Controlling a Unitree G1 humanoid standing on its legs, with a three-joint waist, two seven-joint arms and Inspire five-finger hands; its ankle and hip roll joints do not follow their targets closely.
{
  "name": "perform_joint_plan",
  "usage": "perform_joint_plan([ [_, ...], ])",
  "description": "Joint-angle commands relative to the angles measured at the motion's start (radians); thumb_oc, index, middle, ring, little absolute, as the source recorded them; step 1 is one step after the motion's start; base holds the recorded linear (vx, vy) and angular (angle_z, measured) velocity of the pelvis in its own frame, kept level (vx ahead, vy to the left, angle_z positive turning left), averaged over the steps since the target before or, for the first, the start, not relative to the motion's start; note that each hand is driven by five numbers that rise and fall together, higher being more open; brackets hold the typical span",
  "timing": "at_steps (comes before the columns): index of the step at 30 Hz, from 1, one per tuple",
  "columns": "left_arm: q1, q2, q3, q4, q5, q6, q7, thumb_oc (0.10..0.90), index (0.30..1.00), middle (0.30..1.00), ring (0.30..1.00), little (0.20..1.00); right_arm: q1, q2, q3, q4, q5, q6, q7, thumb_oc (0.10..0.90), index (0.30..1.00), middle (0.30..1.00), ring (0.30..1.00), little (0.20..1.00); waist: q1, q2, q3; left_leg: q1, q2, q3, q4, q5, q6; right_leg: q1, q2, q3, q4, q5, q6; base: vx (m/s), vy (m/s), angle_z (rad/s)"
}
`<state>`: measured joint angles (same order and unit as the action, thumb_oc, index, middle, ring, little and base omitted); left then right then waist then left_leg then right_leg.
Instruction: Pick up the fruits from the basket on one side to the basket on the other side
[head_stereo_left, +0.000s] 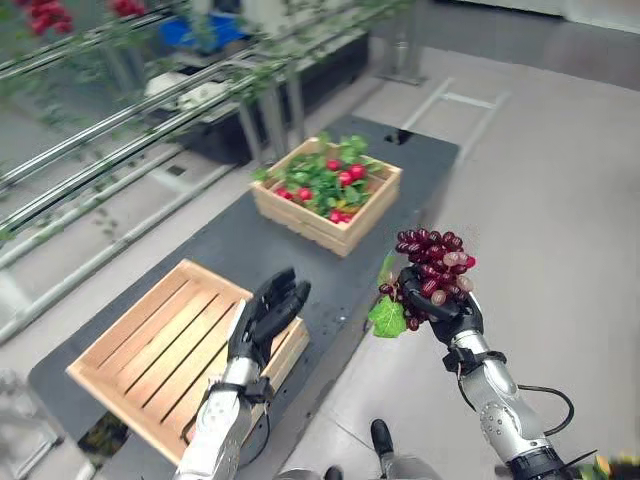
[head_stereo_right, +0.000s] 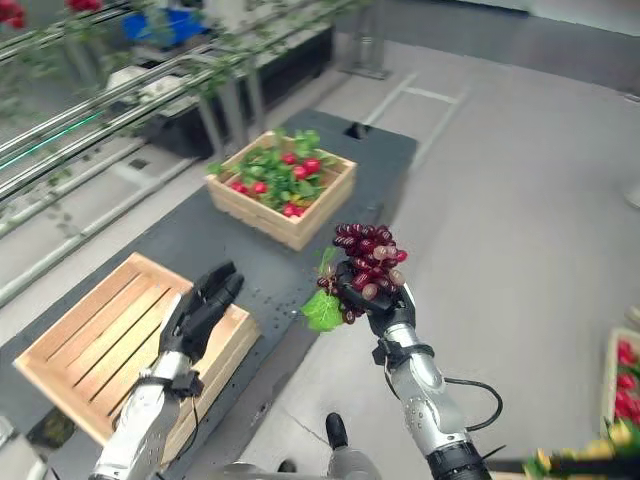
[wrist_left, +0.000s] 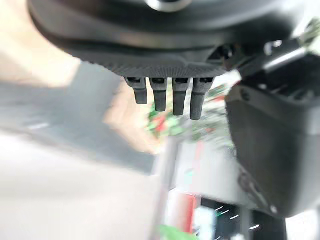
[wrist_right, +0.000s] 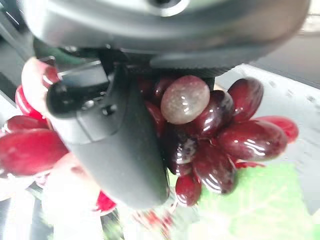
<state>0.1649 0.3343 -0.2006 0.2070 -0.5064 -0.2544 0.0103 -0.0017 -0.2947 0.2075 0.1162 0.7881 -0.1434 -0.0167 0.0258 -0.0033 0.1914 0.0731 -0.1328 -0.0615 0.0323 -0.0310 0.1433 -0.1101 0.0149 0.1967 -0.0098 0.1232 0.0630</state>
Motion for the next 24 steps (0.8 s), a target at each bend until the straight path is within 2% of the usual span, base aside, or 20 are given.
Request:
perform_joint_plan([
  [1,-0.09,0.018,0.035,-0.085,0.005,-0.107,-0.015,0.8,0.9,0.9,0.9,0.9,-0.074,0.007,-0.021,-0.143,-0.039,-0.177,0.004,0.4,0.3,0.3,0.3,0.3,-0.028,0.006,-0.017,0.025,0.034,-0.044,-0.005,-0.065,-0.068,0.168,-0.033,-0.048,-0.071,-0.038,0.001,-0.15,0.083,-0.89],
  [3,-0.109,0.032,0.035,-0.074,0.004,-0.128,0.003,0.8,0.9,0.9,0.9,0.9,-0.077,0.001,-0.022,-0.117,-0.036,-0.187,-0.008,0.4,0.3,0.3,0.3,0.3,-0.036,0.01,-0.007,0.028,0.028,-0.044,-0.012,-0.068,-0.062,0.141,-0.034,-0.039,-0.071,-0.019,0.014,-0.17,0.136,-0.29],
  [6,-0.152,0.057,0.027,-0.065,0.005,-0.141,0.013,0.8,0.9,0.9,0.9,0.9,-0.075,0.003,-0.023,-0.089,-0.046,-0.185,-0.033,0.4,0.3,0.3,0.3,0.3,-0.058,0.012,0.011,0.022,0.027,-0.003,0.01,-0.086,-0.053,0.096,-0.045,-0.042,-0.047,-0.003,0.028,-0.19,0.185,-0.29],
  [10,-0.19,0.062,0.011,-0.056,0.004,-0.138,0.007,0.8,0.9,0.9,0.9,0.9,-0.056,0.015,-0.028,-0.065,-0.062,-0.173,-0.045,0.4,0.3,0.3,0.3,0.3,-0.08,0.005,0.031,0.019,0.013,0.023,0.026,-0.099,-0.044,0.064,-0.058,-0.036,-0.057,0.038,0.047,-0.16,0.172,-0.03],
  [12,-0.181,0.062,0.014,-0.057,0.019,-0.13,0.012,0.8,0.9,0.9,0.9,0.9,-0.036,0.03,-0.034,-0.038,-0.059,-0.142,-0.031,0.4,0.3,0.3,0.3,0.3,-0.084,0.003,0.044,0.037,0.013,0.04,0.003,-0.087,-0.049,0.052,-0.063,-0.072,-0.062,0.062,0.06,-0.17,0.148,-0.28],
  [14,-0.16,0.071,0.024,-0.072,0.017,-0.123,0.026,0.8,0.9,0.9,0.9,0.9,-0.028,0.034,-0.03,-0.034,-0.059,-0.108,-0.001,0.4,0.3,0.3,0.3,0.3,-0.074,0.008,0.054,0.056,0.025,0.077,-0.026,-0.072,-0.054,0.035,-0.073,-0.165,0.017,0.067,0.069,-0.18,0.095,-0.53],
  [15,-0.136,0.085,0.047,-0.093,0.011,-0.12,0.042,0.8,0.9,0.9,0.9,0.9,-0.022,0.038,-0.017,-0.021,-0.06,-0.089,0.041,0.4,0.3,0.3,0.3,0.3,-0.053,0.02,0.056,0.062,0.045,0.138,-0.054,-0.052,-0.054,0.018,-0.099,-0.271,0.172,0.05,0.064,-0.23,0.113,-0.84],
  [16,-0.128,0.092,0.062,-0.098,0.007,-0.118,0.041,0.8,0.9,0.9,0.9,0.9,-0.016,0.038,-0.006,-0.01,-0.067,-0.084,0.056,0.4,0.3,0.3,0.3,0.3,-0.045,0.031,0.056,0.066,0.057,0.162,-0.068,-0.043,-0.051,0.02,-0.109,-0.305,0.266,0.008,0.052,-0.22,0.107,-0.97],
  [17,-0.127,0.093,0.063,-0.097,0.007,-0.118,0.041,0.8,0.9,0.9,0.9,0.9,-0.016,0.038,-0.004,-0.008,-0.068,-0.083,0.058,0.4,0.3,0.3,0.3,0.3,-0.043,0.033,0.054,0.063,0.058,0.166,-0.069,-0.042,-0.05,0.018,-0.11,-0.309,0.286,0.002,0.049,-0.2,0.066,-0.98],
  [18,-0.132,0.097,0.071,-0.089,0.002,-0.106,0.052,0.8,0.9,0.9,0.9,0.9,-0.012,0.04,0.011,0.012,-0.076,-0.067,0.067,0.4,0.3,0.3,0.3,0.3,-0.035,0.043,0.043,0.055,0.067,0.181,-0.074,-0.038,-0.044,0.034,-0.115,-0.336,0.361,-0.074,0.023,-0.17,0.03,-0.85],
  [19,-0.138,0.094,0.071,-0.073,-0.001,-0.1,0.071,0.8,0.9,0.9,0.9,0.9,-0.013,0.042,0.029,0.034,-0.091,-0.056,0.078,0.4,0.3,0.3,0.3,0.3,-0.029,0.043,0.035,0.049,0.068,0.183,-0.067,-0.042,-0.04,0.047,-0.12,-0.352,0.421,-0.117,0.012,-0.21,-0.002,-0.8],
  [20,-0.147,0.089,0.071,-0.05,-0.011,-0.088,0.095,0.8,0.9,0.9,0.9,0.9,-0.015,0.043,0.051,0.06,-0.1,-0.047,0.087,0.4,0.3,0.3,0.3,0.3,-0.019,0.037,0.024,0.034,0.07,0.195,-0.05,-0.047,-0.04,0.07,-0.123,-0.368,0.428,-0.154,0.005,-0.11,-0.03,-0.62],
  [21,-0.149,0.088,0.071,-0.044,-0.014,-0.082,0.099,0.8,0.9,0.9,0.9,0.9,-0.016,0.044,0.056,0.068,-0.098,-0.047,0.088,0.4,0.3,0.3,0.3,0.3,-0.017,0.034,0.022,0.029,0.07,0.199,-0.045,-0.049,-0.041,0.078,-0.125,-0.373,0.428,-0.16,0.004,-0.12,-0.108,-0.65],
  [22,-0.16,0.079,0.067,-0.025,-0.07,-0.028,0.103,0.8,0.9,0.9,0.9,0.9,-0.02,0.051,0.078,0.094,-0.1,-0.042,0.083,0.4,0.3,0.3,0.3,0.3,-0.004,0.018,0.012,0.005,0.071,0.221,-0.023,-0.054,-0.046,0.123,-0.121,-0.394,0.399,-0.191,0.007,-0.04,-0.1,-0.52],
  [23,-0.16,0.075,0.063,-0.014,-0.094,-0.025,0.1,0.8,0.9,0.9,0.9,0.9,-0.021,0.055,0.086,0.103,-0.103,-0.041,0.084,0.4,0.3,0.3,0.3,0.3,0.0,0.008,0.01,0.009,0.067,0.225,-0.018,-0.066,-0.052,0.157,-0.124,-0.402,0.374,-0.215,0.015,-0.08,-0.202,-0.66],
  [24,-0.162,0.059,0.061,0.001,-0.164,-0.015,0.076,0.8,0.9,0.9,0.9,0.9,-0.026,0.062,0.098,0.122,-0.104,-0.043,0.079,0.4,0.3,0.3,0.3,0.3,0.015,-0.004,0.002,-0.008,0.075,0.252,-0.004,-0.063,-0.067,0.226,-0.119,-0.437,0.268,-0.242,0.005,-0.06,-0.219,-0.62],
])
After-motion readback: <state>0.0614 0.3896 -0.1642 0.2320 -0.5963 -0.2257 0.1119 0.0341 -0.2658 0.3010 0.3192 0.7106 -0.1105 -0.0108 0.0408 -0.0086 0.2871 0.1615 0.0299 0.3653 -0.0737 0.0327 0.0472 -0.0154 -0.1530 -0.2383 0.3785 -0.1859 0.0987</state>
